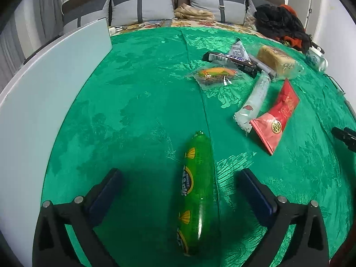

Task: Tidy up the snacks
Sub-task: 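Grasp the green sausage pack with the left tool and lift it, then grasp the red packet with the right tool while the left tool holds the sausage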

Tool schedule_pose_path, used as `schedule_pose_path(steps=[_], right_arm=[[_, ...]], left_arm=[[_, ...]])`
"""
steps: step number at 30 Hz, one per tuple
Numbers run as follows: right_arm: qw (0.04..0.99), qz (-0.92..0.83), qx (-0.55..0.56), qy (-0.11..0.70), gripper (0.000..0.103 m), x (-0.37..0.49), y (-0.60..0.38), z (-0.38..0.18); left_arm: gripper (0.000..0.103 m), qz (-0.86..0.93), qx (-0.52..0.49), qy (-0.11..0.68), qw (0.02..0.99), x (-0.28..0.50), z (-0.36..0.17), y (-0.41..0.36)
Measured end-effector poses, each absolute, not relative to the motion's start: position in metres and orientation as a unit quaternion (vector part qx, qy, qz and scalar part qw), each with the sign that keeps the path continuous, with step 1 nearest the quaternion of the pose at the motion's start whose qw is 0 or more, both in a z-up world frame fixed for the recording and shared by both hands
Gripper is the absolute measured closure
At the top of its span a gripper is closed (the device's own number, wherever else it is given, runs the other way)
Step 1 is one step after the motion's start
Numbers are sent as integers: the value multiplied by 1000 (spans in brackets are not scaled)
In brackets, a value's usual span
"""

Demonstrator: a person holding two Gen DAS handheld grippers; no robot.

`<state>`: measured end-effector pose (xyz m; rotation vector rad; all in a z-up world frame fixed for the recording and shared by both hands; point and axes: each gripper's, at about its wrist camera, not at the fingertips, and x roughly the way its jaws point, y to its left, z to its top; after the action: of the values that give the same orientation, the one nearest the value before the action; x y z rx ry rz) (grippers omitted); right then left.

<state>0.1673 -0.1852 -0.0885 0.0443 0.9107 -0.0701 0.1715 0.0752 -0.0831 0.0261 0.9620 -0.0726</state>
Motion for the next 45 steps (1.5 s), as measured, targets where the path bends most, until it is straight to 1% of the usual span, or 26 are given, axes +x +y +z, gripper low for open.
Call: schedule_pose_path(steps=[35,37,39,40,43,45], right_arm=[[897,-31,26,440,10,167,-186,-89],[891,-29,20,452,10,170,-185,-88],[867,-26,56,495,11,180,-184,-82],[855,-1,112,507,11,183,-180,-74],[828,69,222,510,11,195,-146,-54],[805,101,254,526,12,209,-113,-52]], left_arm=[[0,-32,11,460,887,171,-82,76],[0,-32,11,460,887,171,-82,76],[0,-32,11,460,887,171,-82,76],[0,-32,11,460,887,171,-82,76],[0,-33,11,460,887,171,-82,76],[0,-33,11,460,887,171,-82,76]])
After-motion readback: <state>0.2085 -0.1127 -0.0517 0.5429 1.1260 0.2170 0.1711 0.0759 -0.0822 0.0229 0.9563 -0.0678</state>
